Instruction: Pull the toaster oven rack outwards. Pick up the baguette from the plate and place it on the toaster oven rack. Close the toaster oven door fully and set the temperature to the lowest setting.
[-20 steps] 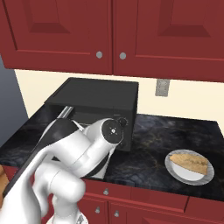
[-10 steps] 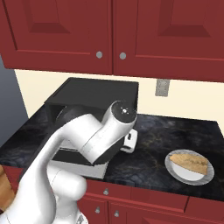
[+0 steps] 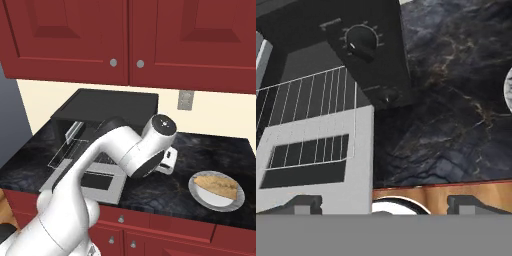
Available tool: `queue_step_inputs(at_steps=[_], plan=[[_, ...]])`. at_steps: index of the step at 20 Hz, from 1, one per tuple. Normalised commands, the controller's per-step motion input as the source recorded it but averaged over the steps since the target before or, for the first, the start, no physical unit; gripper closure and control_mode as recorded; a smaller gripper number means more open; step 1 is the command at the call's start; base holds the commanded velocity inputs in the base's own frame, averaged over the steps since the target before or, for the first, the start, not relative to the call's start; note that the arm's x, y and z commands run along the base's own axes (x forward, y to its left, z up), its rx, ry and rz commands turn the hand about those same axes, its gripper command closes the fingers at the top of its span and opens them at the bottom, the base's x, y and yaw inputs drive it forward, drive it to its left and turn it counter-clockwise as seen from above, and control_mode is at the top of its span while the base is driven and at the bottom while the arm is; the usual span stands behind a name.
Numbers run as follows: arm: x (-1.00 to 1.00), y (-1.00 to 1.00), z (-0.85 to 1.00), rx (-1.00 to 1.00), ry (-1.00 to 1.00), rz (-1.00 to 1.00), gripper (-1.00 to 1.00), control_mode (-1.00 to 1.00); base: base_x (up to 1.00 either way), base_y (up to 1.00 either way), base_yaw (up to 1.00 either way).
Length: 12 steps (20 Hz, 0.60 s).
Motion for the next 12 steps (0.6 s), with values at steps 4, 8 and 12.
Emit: queue_step_inputs(at_steps=[4, 8, 12], plan=[[0.59, -0.50, -0.08, 0.00, 0.07, -0.29, -1.00, -1.00, 0.00, 0.00, 0.00], [0.71, -0.66, -0.05, 0.01, 0.16, -0.33, -1.00, -1.00, 0.00, 0.00, 0.00], [0.60, -0.70, -0.16, 0.11, 0.18, -0.37, -1.00, -1.00, 0.00, 0.00, 0.00]])
